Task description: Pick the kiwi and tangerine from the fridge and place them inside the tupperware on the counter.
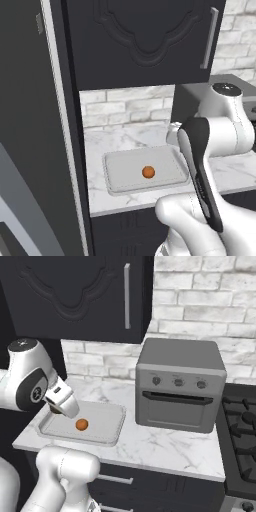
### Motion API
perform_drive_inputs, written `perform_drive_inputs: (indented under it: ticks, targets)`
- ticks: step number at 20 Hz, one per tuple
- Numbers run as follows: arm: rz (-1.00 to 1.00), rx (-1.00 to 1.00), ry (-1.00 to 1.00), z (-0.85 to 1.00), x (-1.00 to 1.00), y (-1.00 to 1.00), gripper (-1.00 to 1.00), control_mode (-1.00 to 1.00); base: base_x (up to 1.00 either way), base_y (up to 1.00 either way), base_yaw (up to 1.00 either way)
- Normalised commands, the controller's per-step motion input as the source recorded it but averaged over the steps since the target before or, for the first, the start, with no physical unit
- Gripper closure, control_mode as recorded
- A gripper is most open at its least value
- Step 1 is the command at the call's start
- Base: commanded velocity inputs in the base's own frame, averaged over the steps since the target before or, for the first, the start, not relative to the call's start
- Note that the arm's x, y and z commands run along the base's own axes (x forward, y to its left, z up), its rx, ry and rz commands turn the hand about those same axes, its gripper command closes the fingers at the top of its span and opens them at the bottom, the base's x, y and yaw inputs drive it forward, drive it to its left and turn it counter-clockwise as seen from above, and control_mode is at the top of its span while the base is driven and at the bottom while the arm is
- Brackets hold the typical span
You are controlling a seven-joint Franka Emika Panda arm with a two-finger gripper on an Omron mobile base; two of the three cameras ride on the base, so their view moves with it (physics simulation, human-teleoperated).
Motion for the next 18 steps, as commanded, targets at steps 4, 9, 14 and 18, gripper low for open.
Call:
perform_drive_inputs:
  ticks: [4, 9, 14, 18]
  targets:
    - [0.00, 0.00, 0.01, -0.55, 0.44, -0.15, 1.00, -1.00, 0.00, 0.00, 0.00]
    - [0.00, 0.00, 0.26, -0.32, 0.76, -0.09, 1.00, -1.00, 0.00, 0.00, 0.00]
    - [0.00, 0.00, 0.00, -0.44, 0.48, 0.00, 1.00, -1.00, 0.00, 0.00, 0.00]
    - [0.00, 0.00, -0.02, -0.49, 0.23, 0.00, 1.00, -1.00, 0.00, 0.00, 0.00]
